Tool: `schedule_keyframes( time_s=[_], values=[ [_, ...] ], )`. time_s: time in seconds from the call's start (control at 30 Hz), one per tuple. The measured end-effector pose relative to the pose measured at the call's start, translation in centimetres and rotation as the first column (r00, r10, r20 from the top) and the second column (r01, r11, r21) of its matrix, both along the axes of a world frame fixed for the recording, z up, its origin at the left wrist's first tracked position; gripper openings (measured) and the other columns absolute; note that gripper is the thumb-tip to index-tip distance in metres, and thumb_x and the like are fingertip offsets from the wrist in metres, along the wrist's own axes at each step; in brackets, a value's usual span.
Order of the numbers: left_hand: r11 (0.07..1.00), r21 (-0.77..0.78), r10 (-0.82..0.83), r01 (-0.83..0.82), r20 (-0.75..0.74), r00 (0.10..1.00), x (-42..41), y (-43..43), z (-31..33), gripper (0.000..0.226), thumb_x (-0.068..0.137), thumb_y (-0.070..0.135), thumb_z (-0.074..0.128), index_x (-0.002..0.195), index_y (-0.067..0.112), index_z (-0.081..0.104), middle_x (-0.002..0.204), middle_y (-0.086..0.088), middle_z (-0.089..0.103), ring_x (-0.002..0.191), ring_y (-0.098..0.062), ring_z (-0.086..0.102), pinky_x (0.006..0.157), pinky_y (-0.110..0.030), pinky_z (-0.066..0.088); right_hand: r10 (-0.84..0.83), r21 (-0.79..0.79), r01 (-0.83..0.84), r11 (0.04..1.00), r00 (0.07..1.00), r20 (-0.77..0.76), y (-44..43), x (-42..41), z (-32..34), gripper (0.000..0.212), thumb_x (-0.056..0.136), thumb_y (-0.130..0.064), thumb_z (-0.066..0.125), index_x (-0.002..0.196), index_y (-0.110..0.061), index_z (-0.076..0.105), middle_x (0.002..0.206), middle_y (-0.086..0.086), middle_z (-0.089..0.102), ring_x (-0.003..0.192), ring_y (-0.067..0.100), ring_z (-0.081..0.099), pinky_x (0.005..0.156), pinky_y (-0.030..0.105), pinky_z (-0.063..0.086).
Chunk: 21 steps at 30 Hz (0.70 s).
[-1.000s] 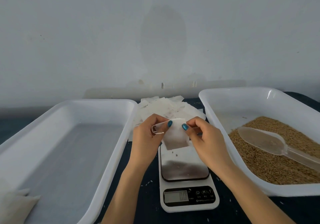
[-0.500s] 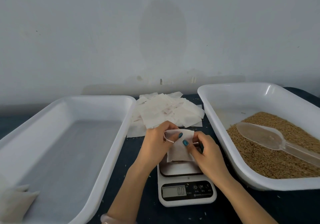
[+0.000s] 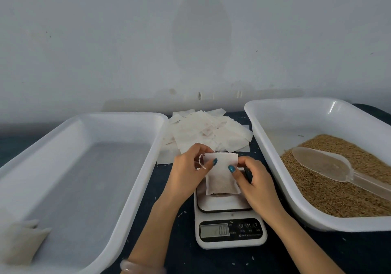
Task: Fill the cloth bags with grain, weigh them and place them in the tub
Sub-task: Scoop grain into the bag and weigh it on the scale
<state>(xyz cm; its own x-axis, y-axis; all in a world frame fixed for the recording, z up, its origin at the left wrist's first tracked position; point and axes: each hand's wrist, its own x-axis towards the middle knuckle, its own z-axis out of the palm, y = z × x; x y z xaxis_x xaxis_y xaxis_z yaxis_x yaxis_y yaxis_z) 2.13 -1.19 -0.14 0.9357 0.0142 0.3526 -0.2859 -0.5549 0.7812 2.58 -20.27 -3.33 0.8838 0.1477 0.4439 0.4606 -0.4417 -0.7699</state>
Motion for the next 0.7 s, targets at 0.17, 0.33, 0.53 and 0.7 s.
schedule_keyframes(
  time_s=[0.17,0.33,0.53,0.7],
  values=[
    [1.000,-0.001,0.001,-0.001,0.003,1.000,-0.08,-0.05,0.08,0.016,0.089,0.025,0.072,0.100,0.030,0.061,0.088,0.012,0.066,0.079,-0.008,0.058,0.066,-0.016,0.050,-0.005,-0.005,0.005,1.000,1.000,0.008,0.00,0.06,0.01,0.018,0.093,-0.027,0.062,0.109,-0.019,0.066,0.102,-0.012,0.064,0.102,0.006,0.058,0.084,0.008,0.043],
    [1.000,0.006,-0.002,0.001,0.008,1.000,-0.12,-0.05,0.05,0.016,0.089,0.025,0.072,0.100,0.030,0.061,0.086,0.014,0.064,0.077,-0.007,0.057,0.064,-0.012,0.047,0.000,0.002,0.000,1.000,1.000,0.001,-0.05,0.01,-0.03,0.016,0.093,-0.029,0.061,0.108,-0.023,0.065,0.101,-0.015,0.064,0.102,0.005,0.058,0.084,0.011,0.045],
    [1.000,0.006,-0.005,0.005,0.005,1.000,-0.15,-0.05,0.12,0.015,0.090,0.025,0.071,0.099,0.031,0.061,0.087,0.015,0.064,0.080,-0.005,0.057,0.066,-0.010,0.047,0.011,0.003,-0.011,1.000,1.000,-0.006,-0.04,-0.02,0.08,0.025,0.092,-0.037,0.057,0.108,-0.021,0.066,0.101,-0.013,0.064,0.102,0.007,0.059,0.085,0.019,0.048],
    [1.000,0.009,-0.007,0.007,-0.004,1.000,-0.17,-0.02,0.17,0.014,0.091,0.024,0.070,0.100,0.030,0.062,0.089,0.017,0.064,0.083,-0.003,0.058,0.068,-0.010,0.047,0.009,-0.008,-0.009,1.000,1.000,-0.019,-0.03,-0.08,0.20,0.026,0.092,-0.038,0.056,0.109,-0.020,0.066,0.102,-0.013,0.064,0.101,0.005,0.058,0.085,0.019,0.048]
  ],
)
